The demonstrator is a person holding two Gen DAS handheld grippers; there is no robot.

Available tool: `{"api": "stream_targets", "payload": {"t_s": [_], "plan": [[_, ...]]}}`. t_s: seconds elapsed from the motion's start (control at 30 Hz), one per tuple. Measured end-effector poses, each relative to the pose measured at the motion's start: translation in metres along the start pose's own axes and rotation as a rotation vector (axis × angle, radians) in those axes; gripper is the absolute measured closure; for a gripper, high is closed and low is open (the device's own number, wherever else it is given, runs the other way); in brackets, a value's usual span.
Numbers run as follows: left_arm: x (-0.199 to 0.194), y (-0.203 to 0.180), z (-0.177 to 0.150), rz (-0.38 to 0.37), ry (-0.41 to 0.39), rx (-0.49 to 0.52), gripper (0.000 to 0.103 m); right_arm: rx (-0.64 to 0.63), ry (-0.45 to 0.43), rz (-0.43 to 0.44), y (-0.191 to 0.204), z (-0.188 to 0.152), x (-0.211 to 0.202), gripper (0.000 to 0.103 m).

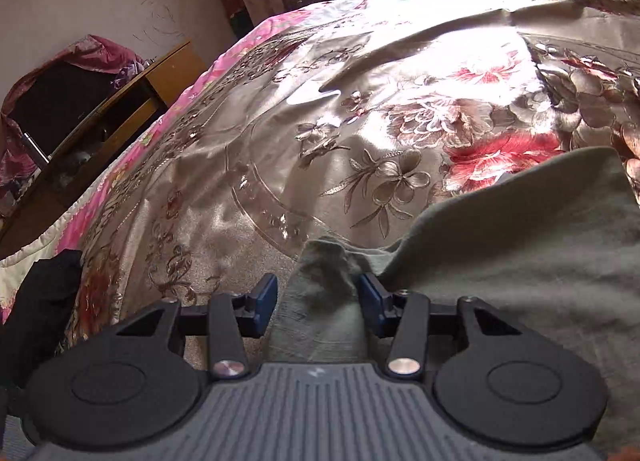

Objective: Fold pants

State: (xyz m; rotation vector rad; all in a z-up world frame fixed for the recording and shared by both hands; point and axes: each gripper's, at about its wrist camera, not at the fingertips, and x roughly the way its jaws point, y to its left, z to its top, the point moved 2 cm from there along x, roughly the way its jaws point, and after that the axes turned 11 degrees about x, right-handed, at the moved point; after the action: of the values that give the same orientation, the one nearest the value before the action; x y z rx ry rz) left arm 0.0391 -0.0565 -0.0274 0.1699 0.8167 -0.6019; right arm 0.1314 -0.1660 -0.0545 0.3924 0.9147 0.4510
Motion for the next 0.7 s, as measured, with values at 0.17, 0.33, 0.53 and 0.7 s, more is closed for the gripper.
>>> {"api": "stream_targets", "payload": {"t_s": [0.17,0.33,0.53,0.7], "plan": [[-0.016,0.002,0.004,-0.002,-0.029,-0.039,0.040,0.066,-0.075,0.042,-0.005,0.004,-0.048,0.057],[-0.036,-0.004,0.016,0.055,-0.123,-0.007,0.040,0.054,-0.161,-0.082,-0.021,-0.011,-0.111,0.057],[-0.008,0.011,0.020,0.040,-0.073,-0.133,0.040,0.179,-0.199,-0.234,-0.080,-0.029,-0.129,0.056],[0.006,0.022,0.006,-0.029,-0.019,-0.225,0.038,0.255,-0.221,-0.239,-0.101,-0.041,-0.132,0.056]]}}
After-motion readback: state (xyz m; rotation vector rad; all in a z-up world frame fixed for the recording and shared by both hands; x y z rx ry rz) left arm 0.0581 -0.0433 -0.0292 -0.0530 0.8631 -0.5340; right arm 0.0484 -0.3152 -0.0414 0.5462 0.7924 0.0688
